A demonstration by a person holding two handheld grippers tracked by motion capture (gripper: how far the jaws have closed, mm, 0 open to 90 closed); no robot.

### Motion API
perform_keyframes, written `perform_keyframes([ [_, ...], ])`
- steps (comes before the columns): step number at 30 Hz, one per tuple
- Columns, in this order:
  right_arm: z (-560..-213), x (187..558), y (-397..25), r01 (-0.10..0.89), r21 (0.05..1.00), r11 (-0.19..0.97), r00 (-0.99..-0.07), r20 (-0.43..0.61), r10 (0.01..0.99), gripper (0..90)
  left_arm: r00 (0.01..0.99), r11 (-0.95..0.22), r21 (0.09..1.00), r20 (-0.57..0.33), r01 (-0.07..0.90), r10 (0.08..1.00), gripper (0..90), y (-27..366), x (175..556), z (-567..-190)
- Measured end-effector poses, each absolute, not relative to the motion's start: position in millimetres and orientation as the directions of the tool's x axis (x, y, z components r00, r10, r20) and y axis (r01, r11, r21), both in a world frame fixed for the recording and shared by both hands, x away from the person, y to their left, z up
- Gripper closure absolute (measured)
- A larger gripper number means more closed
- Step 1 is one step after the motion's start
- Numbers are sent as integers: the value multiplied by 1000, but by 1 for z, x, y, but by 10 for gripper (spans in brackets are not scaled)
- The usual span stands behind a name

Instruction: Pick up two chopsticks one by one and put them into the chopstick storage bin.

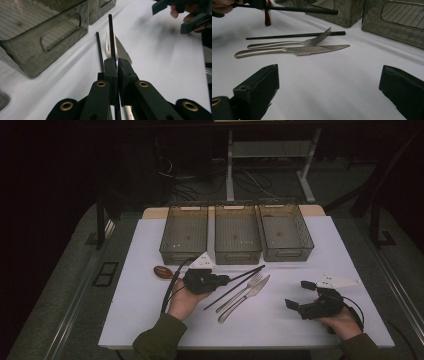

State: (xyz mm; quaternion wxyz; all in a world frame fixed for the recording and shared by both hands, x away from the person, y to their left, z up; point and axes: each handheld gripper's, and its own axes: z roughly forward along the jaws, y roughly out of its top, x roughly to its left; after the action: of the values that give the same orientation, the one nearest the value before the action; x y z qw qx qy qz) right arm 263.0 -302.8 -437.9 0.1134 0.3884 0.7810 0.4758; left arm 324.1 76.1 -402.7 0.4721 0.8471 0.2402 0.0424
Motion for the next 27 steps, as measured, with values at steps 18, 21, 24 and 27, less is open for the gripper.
perform_keyframes([
  [18,-438,264,-303,506,827,244,-670,200,715,24,885,-399,842,-177,363,431,857,90,335,-383],
  [21,-438,265,-304,508,825,247,-671,199,714,24,882,-386,848,-178,362,436,857,92,338,-381],
  [24,-439,265,-304,510,823,249,-671,200,714,24,879,-379,850,-183,367,441,857,94,342,-381],
  [27,-439,265,-304,512,822,250,-670,199,715,24,877,-377,849,-183,369,444,857,95,346,-381],
])
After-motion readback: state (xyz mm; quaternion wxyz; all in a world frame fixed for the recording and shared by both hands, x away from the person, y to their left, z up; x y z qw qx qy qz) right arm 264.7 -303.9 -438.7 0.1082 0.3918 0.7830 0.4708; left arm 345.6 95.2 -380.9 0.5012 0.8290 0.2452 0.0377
